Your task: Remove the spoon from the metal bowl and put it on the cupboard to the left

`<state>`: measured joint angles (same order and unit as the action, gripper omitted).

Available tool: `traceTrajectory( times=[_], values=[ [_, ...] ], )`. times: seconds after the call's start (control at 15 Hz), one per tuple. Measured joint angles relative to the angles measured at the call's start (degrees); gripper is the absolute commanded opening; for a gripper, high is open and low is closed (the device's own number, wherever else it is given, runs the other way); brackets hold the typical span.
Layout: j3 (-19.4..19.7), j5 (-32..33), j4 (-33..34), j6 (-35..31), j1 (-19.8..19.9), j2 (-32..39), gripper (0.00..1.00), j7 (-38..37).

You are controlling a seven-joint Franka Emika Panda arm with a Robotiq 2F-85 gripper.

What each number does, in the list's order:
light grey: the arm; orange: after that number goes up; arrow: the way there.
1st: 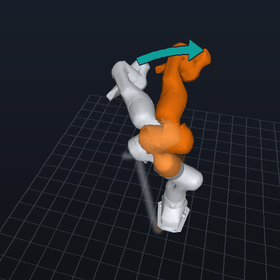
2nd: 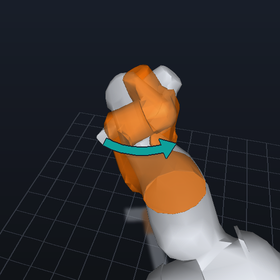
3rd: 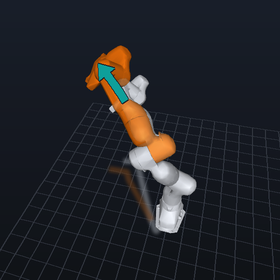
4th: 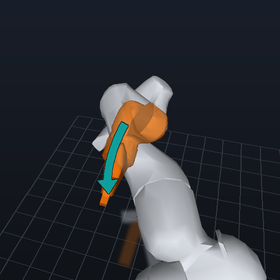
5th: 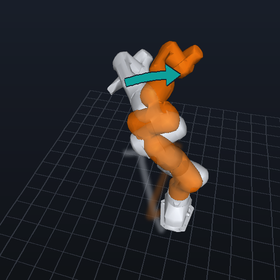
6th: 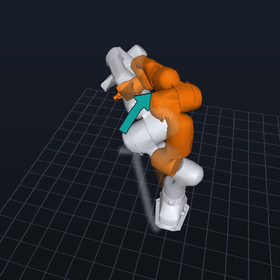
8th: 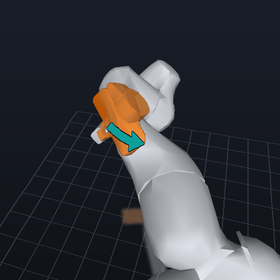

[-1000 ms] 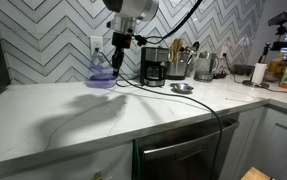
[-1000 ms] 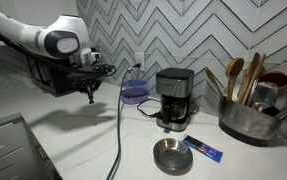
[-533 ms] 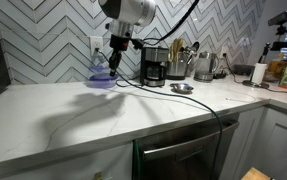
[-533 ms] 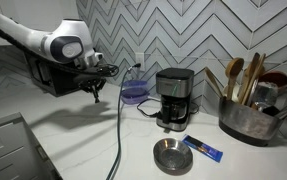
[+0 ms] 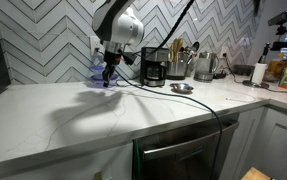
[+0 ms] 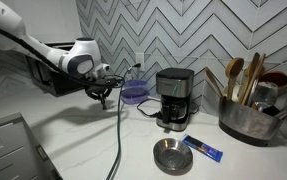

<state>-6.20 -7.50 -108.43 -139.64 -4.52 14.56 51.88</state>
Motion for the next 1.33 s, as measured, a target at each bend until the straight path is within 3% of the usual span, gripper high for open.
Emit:
traceTrajectory(
  times=[0.8, 0.87, 0.93, 1.07, 1.33],
  values=[
    [-1.6, 1.6, 8.0, 0.8, 0.2, 10.2, 0.02, 0.0],
    [-1.6, 2.1, 8.5, 1.1, 0.2, 10.5, 0.1, 0.0],
    [-1.7, 2.5, 9.1, 1.8, 0.2, 10.8, 0.34, 0.0],
    [-1.9, 3.3, 9.9, 2.7, 0.2, 11.2, 0.36, 0.0],
    [-2.3, 4.4, 10.8, 3.0, 0.2, 11.7, 0.66, 0.0]
  ],
)
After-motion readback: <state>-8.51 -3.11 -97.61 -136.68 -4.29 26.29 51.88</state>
